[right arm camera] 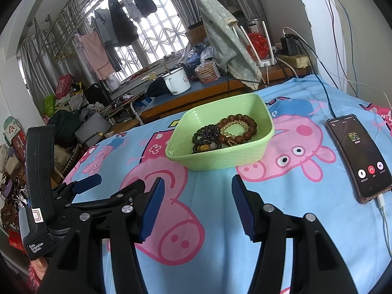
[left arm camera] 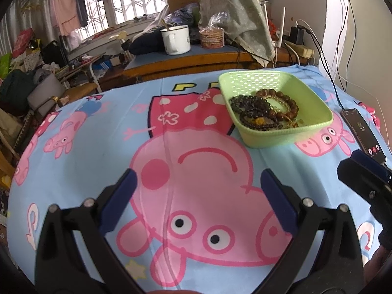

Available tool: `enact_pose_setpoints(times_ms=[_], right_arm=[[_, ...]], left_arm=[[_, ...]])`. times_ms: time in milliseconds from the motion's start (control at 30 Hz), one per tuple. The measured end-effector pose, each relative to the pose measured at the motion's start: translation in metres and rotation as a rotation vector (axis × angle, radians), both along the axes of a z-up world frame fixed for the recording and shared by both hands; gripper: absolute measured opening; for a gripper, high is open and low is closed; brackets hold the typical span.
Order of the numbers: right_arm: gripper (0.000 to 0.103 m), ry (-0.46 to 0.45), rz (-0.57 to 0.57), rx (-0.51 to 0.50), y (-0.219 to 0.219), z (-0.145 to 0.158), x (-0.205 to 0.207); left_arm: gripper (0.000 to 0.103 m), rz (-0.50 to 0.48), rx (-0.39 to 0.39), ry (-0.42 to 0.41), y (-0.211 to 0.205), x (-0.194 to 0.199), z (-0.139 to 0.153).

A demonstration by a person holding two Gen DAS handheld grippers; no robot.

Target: Organize jewelry

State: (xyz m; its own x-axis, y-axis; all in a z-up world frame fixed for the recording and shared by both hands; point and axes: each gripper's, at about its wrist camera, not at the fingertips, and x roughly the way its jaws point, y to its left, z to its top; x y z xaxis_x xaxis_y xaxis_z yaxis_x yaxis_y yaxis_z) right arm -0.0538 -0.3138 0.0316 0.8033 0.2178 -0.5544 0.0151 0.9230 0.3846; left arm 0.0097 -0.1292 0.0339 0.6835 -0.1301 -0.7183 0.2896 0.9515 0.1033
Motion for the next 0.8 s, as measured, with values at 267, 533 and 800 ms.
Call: enact_pose_setpoints(times_ms=[267, 533, 800], right_arm=[[0.028, 0.000, 0.000, 0.000, 0.0000, -0.0003, -0.0003], [0.028, 0.000, 0.001, -0.001, 0.0001, -0.0001, -0.0001], [0.028, 0.001, 0.001, -0.002, -0.0004, -0.0012, 0.0001]], left_arm=[[0.097, 0.002, -0.001, 0.004, 0.0006, 0.0001, -0.0022], [0.097, 0.003, -0.001, 0.004, 0.0012, 0.0009, -0.0035], [0.097, 0.004, -0.002, 0.008, 0.0032, 0.0007, -0.0054]])
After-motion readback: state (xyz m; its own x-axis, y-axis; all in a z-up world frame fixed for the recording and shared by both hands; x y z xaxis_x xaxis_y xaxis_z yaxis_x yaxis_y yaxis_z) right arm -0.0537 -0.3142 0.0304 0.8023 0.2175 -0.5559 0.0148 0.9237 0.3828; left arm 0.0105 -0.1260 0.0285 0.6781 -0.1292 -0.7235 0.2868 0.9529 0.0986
